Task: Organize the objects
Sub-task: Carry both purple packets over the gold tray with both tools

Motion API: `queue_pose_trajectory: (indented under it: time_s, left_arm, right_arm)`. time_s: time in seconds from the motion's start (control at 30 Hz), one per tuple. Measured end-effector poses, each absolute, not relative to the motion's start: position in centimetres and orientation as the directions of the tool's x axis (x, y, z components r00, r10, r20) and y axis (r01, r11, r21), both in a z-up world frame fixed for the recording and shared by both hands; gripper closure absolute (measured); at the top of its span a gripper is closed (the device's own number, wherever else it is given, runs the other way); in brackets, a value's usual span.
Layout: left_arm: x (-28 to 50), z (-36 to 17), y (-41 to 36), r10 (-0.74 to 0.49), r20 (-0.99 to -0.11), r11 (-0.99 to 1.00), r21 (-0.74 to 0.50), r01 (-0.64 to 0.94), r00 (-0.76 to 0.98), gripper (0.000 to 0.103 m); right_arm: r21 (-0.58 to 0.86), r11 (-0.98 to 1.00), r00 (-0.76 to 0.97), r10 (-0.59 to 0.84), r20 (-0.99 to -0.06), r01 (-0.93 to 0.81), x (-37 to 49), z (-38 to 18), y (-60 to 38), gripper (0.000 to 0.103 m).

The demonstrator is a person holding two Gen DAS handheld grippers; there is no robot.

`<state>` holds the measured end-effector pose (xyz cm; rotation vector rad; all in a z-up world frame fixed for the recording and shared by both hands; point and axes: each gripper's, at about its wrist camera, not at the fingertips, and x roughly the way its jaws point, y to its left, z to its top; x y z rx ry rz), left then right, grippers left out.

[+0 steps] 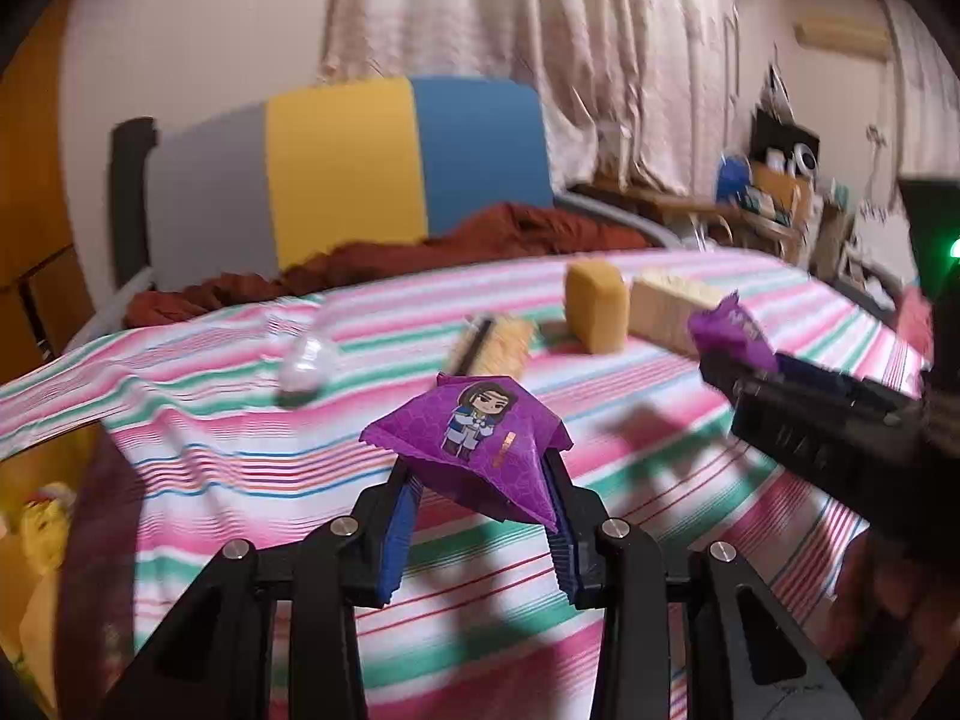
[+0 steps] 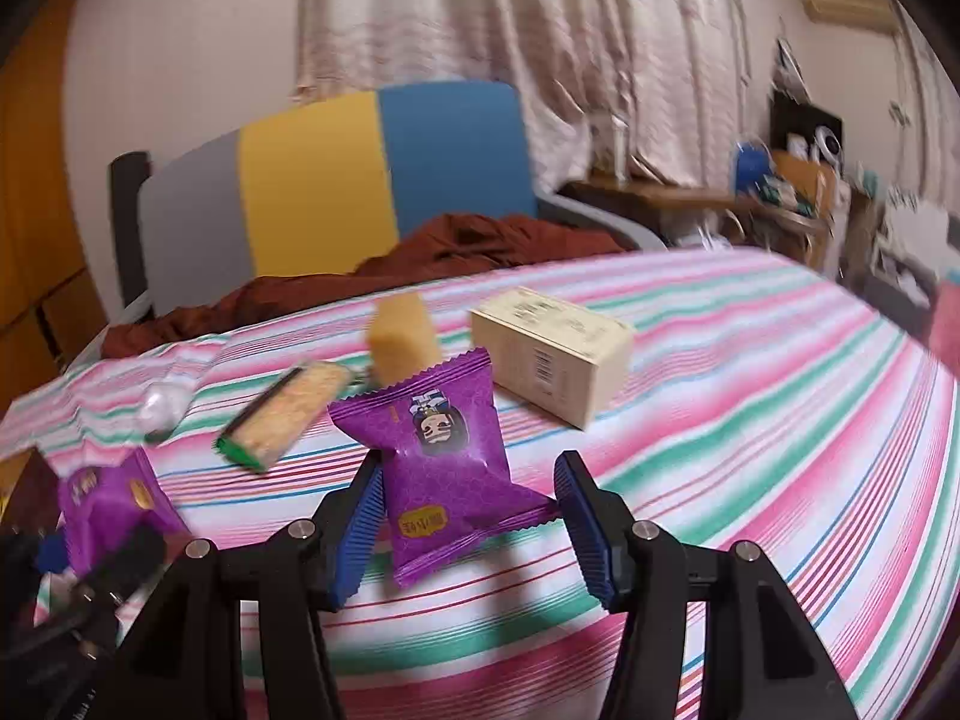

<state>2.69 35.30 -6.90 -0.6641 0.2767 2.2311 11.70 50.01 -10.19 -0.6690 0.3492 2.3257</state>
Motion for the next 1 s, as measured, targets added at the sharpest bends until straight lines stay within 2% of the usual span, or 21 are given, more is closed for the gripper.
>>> queue_pose_trajectory:
  time_s: [0.4,0.63,1.0]
  left_arm:
    - [5.7,-4.4,26.4,0.657,-0.481,-0.709,-0.132,-0.693,-0.580,0.064]
    - [6.6,-2.6,21.2,0.643,-0.447,-0.742,-0.162,-0.650,-0.622,0.064]
    - [4.2,-1.5,12.6,0.564,-0.449,-0.824,-0.243,-0.512,-0.694,0.064]
  right_arm:
    - [-0.006,-0.781,-0.659,0.531,-0.533,-0.624,11.0,-9.7,46.4,0.046]
    - [-0.069,-0.824,-0.691,0.513,-0.510,-0.562,10.6,-9.1,43.1,0.046]
    - [-0.017,-0.908,-0.772,0.365,-0.520,-0.418,9.5,-8.0,37.2,0.046]
